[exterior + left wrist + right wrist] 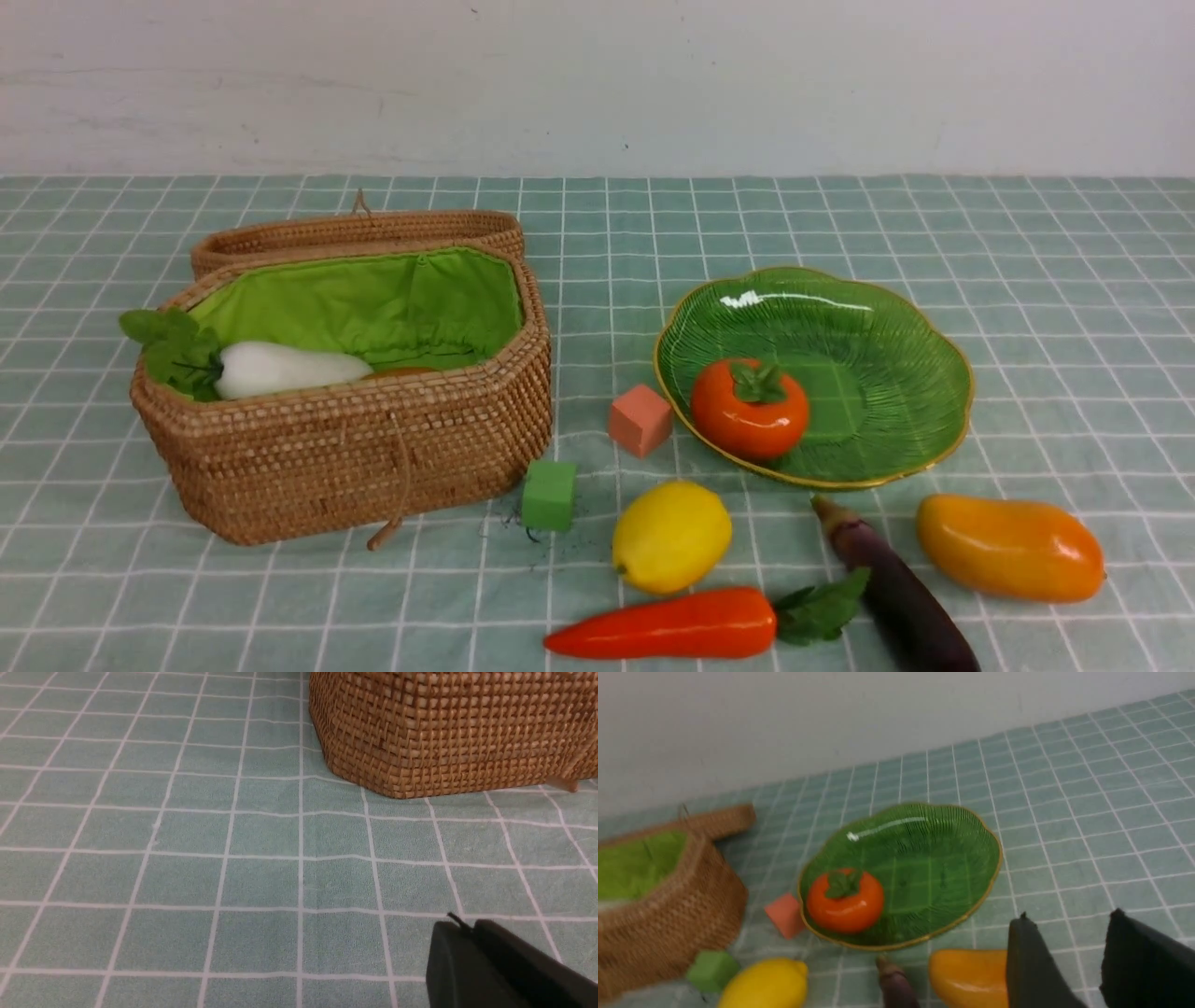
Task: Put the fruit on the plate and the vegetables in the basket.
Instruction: Grab an eggplant with your right arm and place it in the basket on the left.
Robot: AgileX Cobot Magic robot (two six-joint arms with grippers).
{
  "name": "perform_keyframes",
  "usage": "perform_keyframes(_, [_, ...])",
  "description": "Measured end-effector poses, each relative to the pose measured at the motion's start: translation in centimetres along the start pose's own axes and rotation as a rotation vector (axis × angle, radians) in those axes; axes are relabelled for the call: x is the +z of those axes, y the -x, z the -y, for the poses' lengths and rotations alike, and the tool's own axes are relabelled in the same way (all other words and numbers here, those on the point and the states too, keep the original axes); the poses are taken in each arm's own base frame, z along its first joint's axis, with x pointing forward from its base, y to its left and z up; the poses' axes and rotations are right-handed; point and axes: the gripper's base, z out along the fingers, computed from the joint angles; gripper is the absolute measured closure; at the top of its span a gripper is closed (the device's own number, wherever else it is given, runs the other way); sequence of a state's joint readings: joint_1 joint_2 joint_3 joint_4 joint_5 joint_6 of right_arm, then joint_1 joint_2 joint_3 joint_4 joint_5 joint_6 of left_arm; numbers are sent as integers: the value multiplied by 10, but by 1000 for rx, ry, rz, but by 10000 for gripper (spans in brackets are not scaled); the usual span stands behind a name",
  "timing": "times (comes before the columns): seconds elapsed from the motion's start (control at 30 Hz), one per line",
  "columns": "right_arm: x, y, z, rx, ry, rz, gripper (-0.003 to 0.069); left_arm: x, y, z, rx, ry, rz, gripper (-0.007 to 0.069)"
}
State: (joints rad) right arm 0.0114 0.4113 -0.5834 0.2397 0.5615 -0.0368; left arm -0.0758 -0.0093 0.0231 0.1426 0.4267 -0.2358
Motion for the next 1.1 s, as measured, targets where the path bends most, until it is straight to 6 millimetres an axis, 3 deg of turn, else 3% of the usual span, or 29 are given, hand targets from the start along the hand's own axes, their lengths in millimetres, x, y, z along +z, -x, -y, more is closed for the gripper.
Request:
perform_keyframes(0.13, [20, 1, -3, -62, 42, -104, 418, 0, 0, 0, 0, 0, 0, 585])
perform_keyframes(0.3, [53, -21, -13, -8, 152, -395, 418, 0, 0, 0, 0, 0, 0, 578])
perform_keyframes(0.53, [89, -38, -22, -91, 207, -515, 413, 0, 0, 0, 0, 0, 0, 571])
perform_keyframes(0.73, [107, -48, -30, -136, 229, -586, 372, 0, 0, 0, 0, 0, 0, 568])
perform_keyframes(0.9, [128, -49, -35, -148, 239, -736, 249, 0, 0, 0, 0, 0, 0, 568])
perform_keyframes(0.93, [140, -47, -38, -147, 238, -768, 194, 0, 0, 0, 0, 0, 0, 568])
perform_keyframes(1.1, [170, -42, -45, -126, 241, -820, 72, 0, 0, 0, 0, 0, 0, 566])
